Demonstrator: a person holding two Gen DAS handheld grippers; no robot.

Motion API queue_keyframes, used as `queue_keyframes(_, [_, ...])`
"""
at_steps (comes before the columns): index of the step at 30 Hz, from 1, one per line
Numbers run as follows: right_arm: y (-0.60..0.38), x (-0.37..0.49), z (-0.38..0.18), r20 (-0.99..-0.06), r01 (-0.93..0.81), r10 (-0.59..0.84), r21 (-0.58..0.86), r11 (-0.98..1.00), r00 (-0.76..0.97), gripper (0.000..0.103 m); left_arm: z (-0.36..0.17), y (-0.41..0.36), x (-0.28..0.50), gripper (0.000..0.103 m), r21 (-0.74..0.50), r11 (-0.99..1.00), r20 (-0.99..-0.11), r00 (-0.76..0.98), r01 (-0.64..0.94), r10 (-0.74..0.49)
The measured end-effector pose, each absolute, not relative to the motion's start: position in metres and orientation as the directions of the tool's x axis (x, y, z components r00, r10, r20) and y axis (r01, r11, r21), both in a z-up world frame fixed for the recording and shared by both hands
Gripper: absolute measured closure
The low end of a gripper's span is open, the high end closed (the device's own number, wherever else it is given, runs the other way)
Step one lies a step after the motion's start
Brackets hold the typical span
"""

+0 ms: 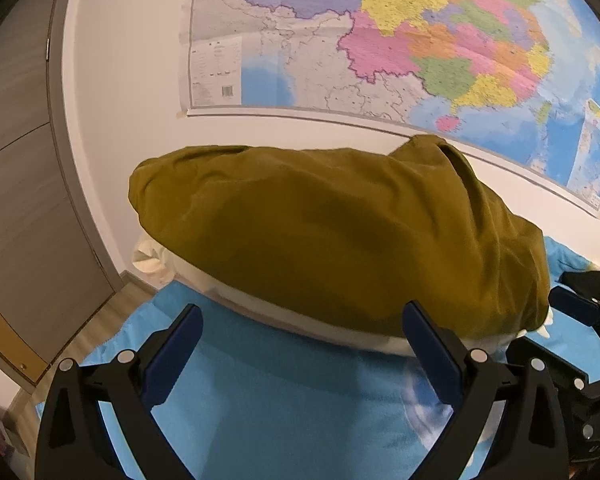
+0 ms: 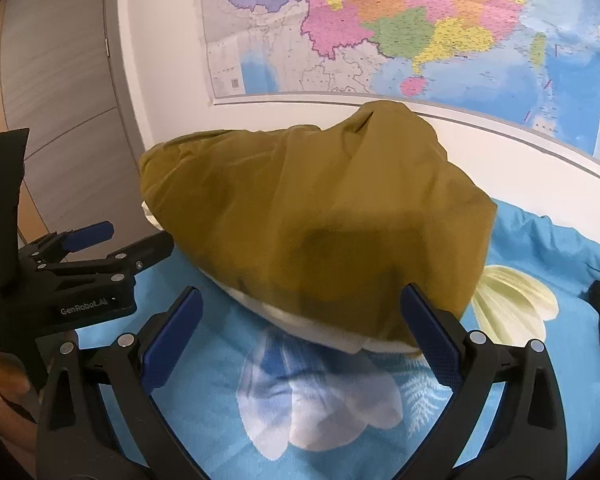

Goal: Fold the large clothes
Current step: 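Withdraw both open grippers from the shirt on the pillow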

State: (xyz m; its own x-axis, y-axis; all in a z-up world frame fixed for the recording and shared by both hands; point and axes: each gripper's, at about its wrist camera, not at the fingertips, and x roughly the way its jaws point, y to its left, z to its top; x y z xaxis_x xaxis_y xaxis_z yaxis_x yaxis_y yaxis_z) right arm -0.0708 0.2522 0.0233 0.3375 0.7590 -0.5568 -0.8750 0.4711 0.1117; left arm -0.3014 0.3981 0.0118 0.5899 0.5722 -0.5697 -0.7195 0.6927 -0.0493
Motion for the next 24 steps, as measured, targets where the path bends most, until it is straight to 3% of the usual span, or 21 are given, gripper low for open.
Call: queue_keyframes(24, [0.228,-0.088,0.019,-0.549,-0.863,0.752,0.103,0.494,0.365,0.005,0.008,0.368,-0.313,0.007,-0.030,0.699,-0.577,0.584,-0.714,0.572])
